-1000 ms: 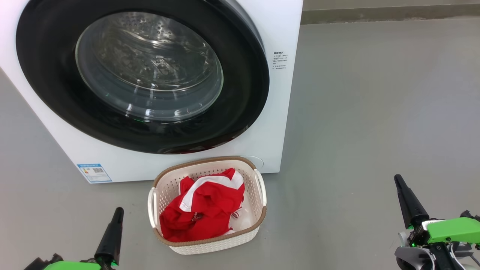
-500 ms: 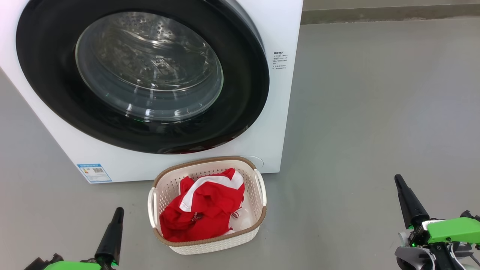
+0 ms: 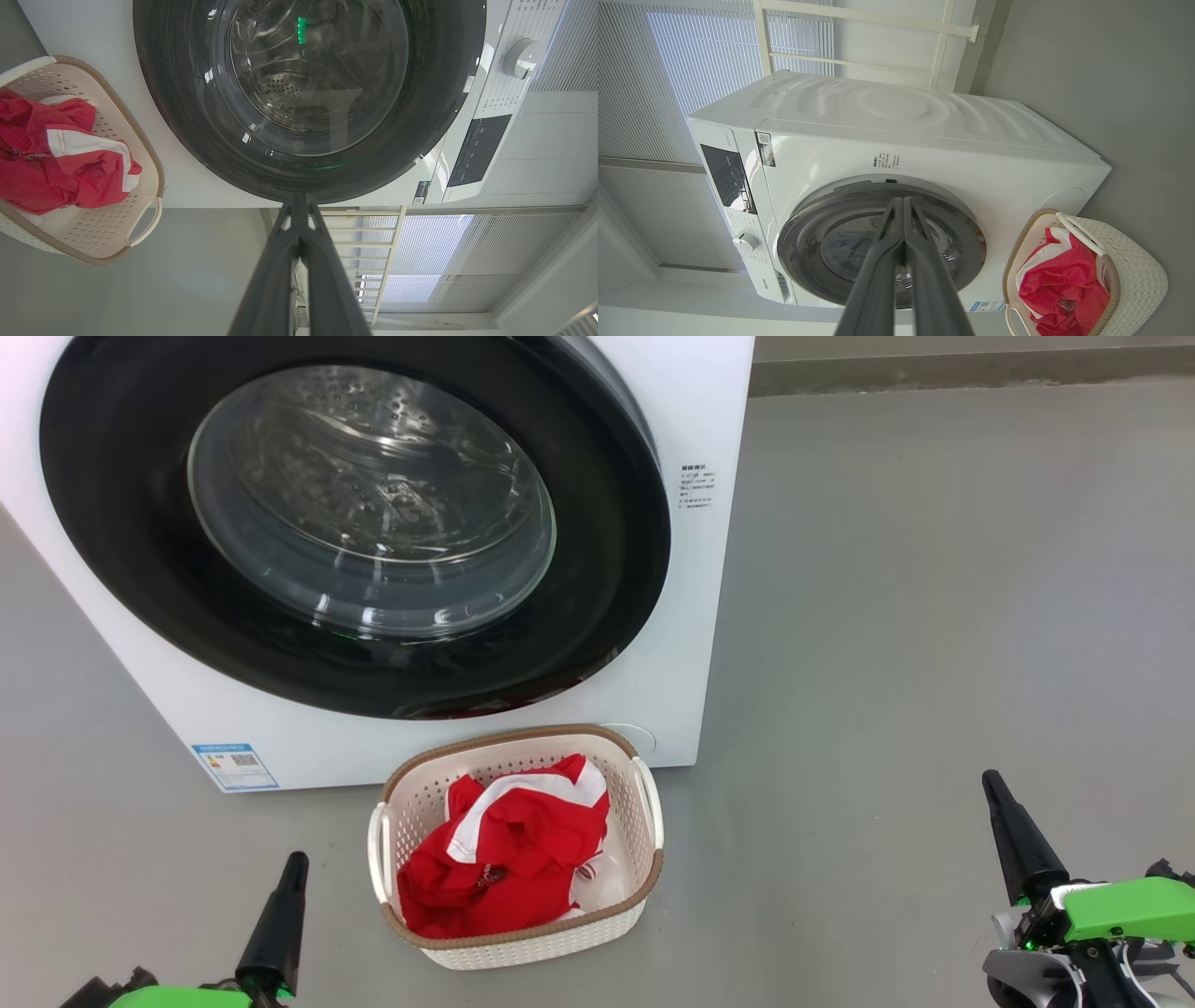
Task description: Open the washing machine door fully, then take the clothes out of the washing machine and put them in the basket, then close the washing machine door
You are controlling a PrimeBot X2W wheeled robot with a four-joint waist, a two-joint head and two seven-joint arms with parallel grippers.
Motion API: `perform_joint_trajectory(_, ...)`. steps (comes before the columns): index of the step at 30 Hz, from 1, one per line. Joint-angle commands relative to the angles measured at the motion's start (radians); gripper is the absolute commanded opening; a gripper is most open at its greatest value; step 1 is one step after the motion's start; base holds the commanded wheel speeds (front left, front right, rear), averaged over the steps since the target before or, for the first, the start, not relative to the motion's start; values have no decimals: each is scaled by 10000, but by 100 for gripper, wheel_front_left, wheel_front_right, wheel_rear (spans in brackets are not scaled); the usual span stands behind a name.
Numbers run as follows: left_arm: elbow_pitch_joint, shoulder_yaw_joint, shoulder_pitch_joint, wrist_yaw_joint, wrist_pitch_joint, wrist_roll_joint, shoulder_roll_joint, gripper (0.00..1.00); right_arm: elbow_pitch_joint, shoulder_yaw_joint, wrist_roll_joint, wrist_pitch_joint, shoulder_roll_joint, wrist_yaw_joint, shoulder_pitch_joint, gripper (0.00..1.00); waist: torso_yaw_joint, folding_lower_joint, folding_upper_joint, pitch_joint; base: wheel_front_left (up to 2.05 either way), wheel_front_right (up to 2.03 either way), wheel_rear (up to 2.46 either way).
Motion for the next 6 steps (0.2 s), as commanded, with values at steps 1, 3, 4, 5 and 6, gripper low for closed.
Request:
perform_joint_trajectory(1,-264,363,-418,-69,63,105,100,0,-287,140,-77,53,-66,-6,-420,0,0,0,0,0,0,0,0)
perform_joint_trajectory(3,-264,364,-418,-69,64,106,100,0,-287,139,-78,54,-65,-6,-420,0,0,0,0,0,0,0,0)
perform_joint_trajectory(4,-264,365,-418,-69,64,106,99,0,-287,139,-79,55,-65,-6,-420,0,0,0,0,0,0,0,0)
perform_joint_trajectory(5,-264,365,-418,-69,65,106,99,0,-287,138,-79,55,-64,-6,-420,0,0,0,0,0,0,0,0)
perform_joint_trajectory(6,-264,365,-418,-69,65,106,99,0,-287,138,-79,55,-64,-6,-420,0,0,0,0,0,0,0,0)
